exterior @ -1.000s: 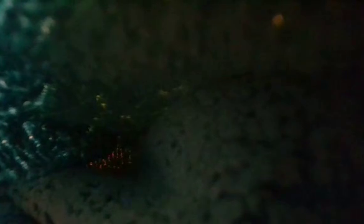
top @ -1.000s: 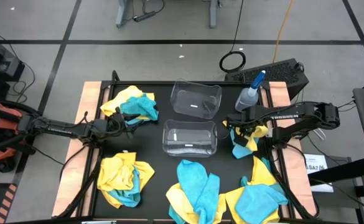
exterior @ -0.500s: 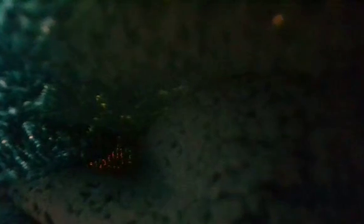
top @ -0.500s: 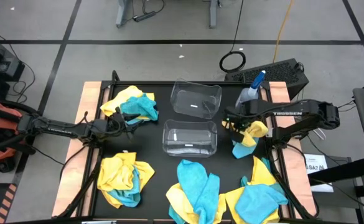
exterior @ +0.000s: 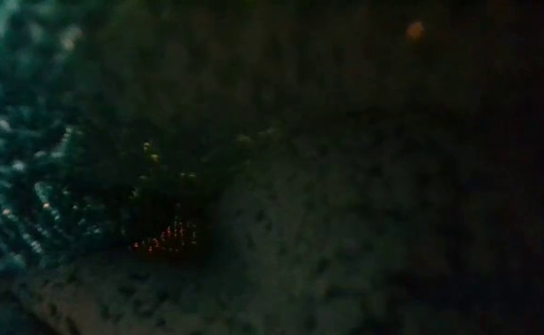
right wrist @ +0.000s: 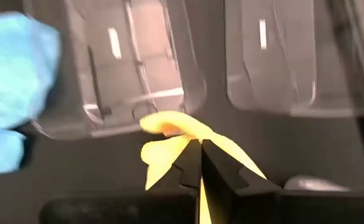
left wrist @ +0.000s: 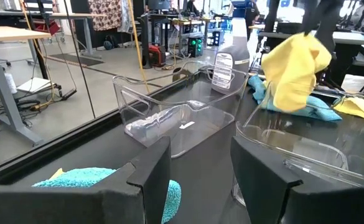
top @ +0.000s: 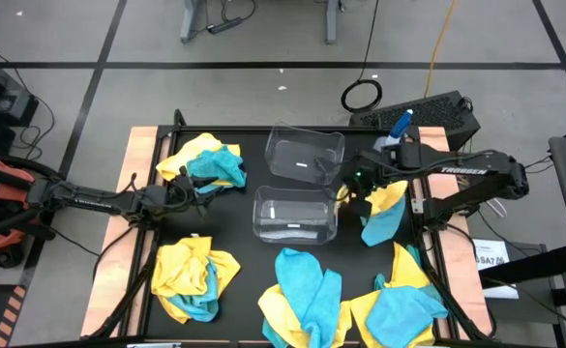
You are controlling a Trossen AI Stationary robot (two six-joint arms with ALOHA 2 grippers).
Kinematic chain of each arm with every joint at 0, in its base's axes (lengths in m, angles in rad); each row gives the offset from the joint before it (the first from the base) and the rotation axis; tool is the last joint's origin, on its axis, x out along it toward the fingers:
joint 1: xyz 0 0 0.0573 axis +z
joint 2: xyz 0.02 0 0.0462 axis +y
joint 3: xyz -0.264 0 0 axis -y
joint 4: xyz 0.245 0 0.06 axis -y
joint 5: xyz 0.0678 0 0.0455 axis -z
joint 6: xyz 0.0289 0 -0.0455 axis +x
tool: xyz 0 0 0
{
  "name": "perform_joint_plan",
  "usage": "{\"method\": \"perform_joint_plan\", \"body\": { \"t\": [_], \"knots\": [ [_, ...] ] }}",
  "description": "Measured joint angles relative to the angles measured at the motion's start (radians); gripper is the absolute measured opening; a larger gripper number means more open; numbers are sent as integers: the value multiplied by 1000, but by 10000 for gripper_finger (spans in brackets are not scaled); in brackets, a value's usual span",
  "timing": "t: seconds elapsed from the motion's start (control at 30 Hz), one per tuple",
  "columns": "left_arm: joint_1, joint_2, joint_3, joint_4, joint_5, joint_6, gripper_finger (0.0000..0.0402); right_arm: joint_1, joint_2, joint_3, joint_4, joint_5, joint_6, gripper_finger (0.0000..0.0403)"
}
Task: Sort microfiber towel by color & place in baskets
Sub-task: Put the yellow microfiber cloth into the top transparent bin
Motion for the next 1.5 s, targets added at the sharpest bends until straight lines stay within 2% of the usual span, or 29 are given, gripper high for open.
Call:
{"method": "perform_joint_plan", "body": {
  "t": [0.23,0.57,0.87,1.1,1.5],
  "knots": [
    [0,0,0,0,0,0,173,42,0,114,63,1,-88,0],
    [0,0,0,0,0,0,173,46,0,279,229,6,-276,0],
    [0,0,0,0,0,0,173,42,0,349,423,8,-457,0],
    [0,0,0,0,0,0,173,-31,9,349,503,62,-537,0],
    [0,0,0,0,0,0,173,-200,81,349,512,54,-569,0]
  ]
}}
